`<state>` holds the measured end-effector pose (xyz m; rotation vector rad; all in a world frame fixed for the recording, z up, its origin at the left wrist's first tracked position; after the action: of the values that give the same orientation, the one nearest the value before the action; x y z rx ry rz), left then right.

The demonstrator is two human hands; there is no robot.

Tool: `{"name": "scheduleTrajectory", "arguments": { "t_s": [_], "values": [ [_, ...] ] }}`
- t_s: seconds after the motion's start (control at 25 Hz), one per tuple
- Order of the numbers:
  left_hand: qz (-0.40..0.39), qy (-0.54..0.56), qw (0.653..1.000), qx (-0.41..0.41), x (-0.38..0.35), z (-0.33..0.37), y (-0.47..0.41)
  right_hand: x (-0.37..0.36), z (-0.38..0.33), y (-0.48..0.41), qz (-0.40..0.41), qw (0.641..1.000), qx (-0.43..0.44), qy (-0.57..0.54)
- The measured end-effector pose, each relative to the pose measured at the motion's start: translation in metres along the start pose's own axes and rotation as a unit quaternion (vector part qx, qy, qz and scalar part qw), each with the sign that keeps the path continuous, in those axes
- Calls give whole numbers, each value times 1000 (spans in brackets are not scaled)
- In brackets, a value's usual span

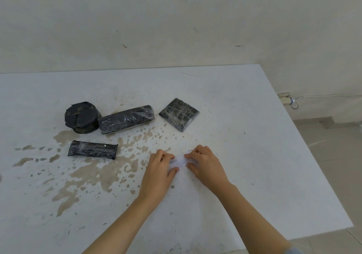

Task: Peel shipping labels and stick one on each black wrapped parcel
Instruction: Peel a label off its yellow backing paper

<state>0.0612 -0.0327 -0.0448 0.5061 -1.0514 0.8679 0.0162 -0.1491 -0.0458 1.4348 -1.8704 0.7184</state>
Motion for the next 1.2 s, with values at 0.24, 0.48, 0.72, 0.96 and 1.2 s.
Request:
{"name": "scheduleTrajectory", "arguments": {
  "t_s": [0.24,0.48,0.72,0.96,1.2],
  "values": [
    [-41,55,990,123,-11,-12,-6,1,-7,3,34,998,56,21],
    [-72,60,989,111,-16,-11,-10,-3,-19,9,15,987,128,99],
    [-55,139,982,119,-8,-14,-4,1,-29,8,29,979,145,140],
    [26,270,950,155,15,-16,-2,11,-20,4,48,995,53,-77],
    [26,286,940,183,32,-20,-16,10,-20,2,35,986,-10,-161]
  ]
}}
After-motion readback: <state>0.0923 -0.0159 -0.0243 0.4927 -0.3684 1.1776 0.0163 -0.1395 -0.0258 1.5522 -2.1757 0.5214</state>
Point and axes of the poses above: each hand's wrist, its own y-axis away from the middle knuckle, its own x-axis out of the back of the hand, z = x × y, the point moved 10 cm from there along -y, towards the middle knuckle, and after that the axes turned 11 degrees about -y, right-handed, at the moved point
